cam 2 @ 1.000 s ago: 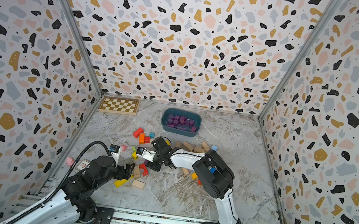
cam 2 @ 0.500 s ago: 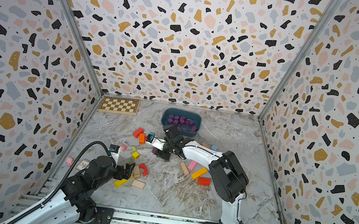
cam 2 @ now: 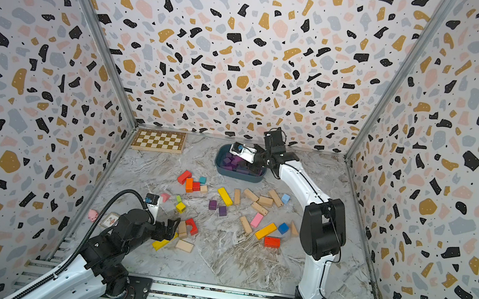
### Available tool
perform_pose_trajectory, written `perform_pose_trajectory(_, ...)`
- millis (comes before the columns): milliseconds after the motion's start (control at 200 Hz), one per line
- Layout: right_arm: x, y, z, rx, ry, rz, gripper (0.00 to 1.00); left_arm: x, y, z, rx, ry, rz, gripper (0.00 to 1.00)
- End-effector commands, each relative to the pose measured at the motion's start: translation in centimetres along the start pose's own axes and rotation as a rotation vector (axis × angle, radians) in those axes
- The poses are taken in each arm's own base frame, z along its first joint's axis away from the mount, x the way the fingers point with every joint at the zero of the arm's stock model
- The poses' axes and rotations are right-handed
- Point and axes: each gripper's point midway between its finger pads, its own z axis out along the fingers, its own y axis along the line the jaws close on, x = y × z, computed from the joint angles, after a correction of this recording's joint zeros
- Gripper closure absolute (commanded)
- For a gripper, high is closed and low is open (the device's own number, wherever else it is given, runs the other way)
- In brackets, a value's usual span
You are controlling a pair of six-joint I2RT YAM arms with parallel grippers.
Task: Pick purple bricks into the storage bin
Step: Place the building block in the storage box.
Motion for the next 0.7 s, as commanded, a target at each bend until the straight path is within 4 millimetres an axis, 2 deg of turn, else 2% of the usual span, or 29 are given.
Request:
perform_pose_trajectory(0, 0.7, -0.6, -0.5, -0.061, -0.010, -0.079, 0.85, -0.5, -0.3, 0.0, 0.019, -0.030, 0.009, 0.01)
perform_pose_trajectory(90, 2.0, -2.2, -0.4, -0.085, 0.002, -0.043, 0.85, -0.5, -0.4, 0.1, 0.022, -0.030, 0.011, 0.01)
perform_pose_trajectory(165, 3.5, -2.6, 0.1, -0.129, 0.019, -0.015, 0.85, -0.5, -0.4, 0.0, 0.023, -0.031, 0.011, 0.01)
perform_pose_trajectory(310, 6.2, -1.6, 1.3, -0.215, 0.036, 0.024, 0.85, -0.4, -0.5, 0.1, 0.028, -0.027, 0.012, 0.01)
perform_pose_trajectory(506, 7.5, 0.0, 2.0, -0.267, 0.027, 0.057, 0.84, -0.4, -0.6, 0.1, 0.034, -0.026, 0.016, 0.01)
perform_pose_trajectory(691, 7.9, 0.4, 2.5, -0.275, 0.024, 0.079, 0.84, -0.4, -0.6, 0.1, 0.034, -0.027, 0.016, 0.01)
